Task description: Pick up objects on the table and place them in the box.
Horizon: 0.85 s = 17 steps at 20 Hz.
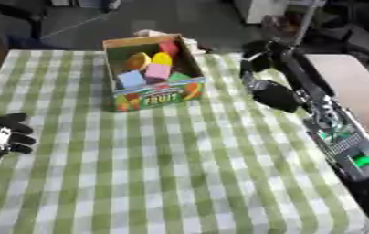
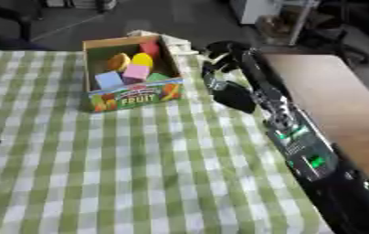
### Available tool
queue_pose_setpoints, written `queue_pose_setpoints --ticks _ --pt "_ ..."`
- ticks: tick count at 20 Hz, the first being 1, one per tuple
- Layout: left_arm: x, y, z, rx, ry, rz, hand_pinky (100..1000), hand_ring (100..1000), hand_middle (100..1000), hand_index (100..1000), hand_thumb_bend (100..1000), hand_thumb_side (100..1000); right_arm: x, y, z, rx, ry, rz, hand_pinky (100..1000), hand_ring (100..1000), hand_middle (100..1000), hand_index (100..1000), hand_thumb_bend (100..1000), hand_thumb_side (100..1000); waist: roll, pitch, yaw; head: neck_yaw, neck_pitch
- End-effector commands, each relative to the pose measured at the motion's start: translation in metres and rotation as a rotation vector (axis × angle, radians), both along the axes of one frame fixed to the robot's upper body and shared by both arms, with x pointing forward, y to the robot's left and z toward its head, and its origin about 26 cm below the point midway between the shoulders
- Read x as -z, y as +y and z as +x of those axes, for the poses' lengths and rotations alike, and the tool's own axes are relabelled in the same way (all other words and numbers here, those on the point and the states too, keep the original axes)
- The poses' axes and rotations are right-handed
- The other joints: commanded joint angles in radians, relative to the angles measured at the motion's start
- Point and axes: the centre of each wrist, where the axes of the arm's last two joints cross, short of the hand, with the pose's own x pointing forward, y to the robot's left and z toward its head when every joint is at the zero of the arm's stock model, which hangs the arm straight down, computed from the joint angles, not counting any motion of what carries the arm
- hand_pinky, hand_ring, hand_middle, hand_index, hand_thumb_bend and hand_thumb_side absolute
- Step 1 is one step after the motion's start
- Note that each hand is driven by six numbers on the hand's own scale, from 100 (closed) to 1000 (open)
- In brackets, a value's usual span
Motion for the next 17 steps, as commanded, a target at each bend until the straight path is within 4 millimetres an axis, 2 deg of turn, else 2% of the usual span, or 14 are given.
queue_pose_setpoints --ticks 1,5,8,12,17 --pt "-0.005 0.004 0.000 -0.009 -0.020 0.011 603 618 600 789 100 772 0.003 -0.001 -0.011 0.026 -0.030 0.074 659 640 654 769 100 410 0.008 -0.006 -0.010 0.037 0.004" --pt "0.002 0.004 -0.001 -0.017 -0.004 -0.001 602 621 602 788 100 774 0.042 -0.001 -0.027 0.060 0.036 0.166 650 625 636 756 100 448 0.021 -0.004 -0.025 0.097 0.004" --pt "0.006 0.004 -0.002 -0.016 0.009 -0.006 601 622 603 787 100 774 0.064 0.002 -0.033 0.101 0.071 0.235 646 617 625 748 100 463 0.027 -0.003 -0.037 0.145 0.004" --pt "0.011 0.001 -0.002 -0.006 0.024 -0.018 600 623 604 785 100 777 0.078 0.002 -0.035 0.153 0.078 0.276 639 607 612 735 100 453 0.030 -0.005 -0.043 0.182 0.004" --pt "0.017 0.000 -0.004 -0.005 0.044 -0.029 600 628 606 782 100 779 0.085 0.009 -0.033 0.161 0.089 0.299 636 603 606 732 100 460 0.034 0.001 -0.049 0.184 0.004"
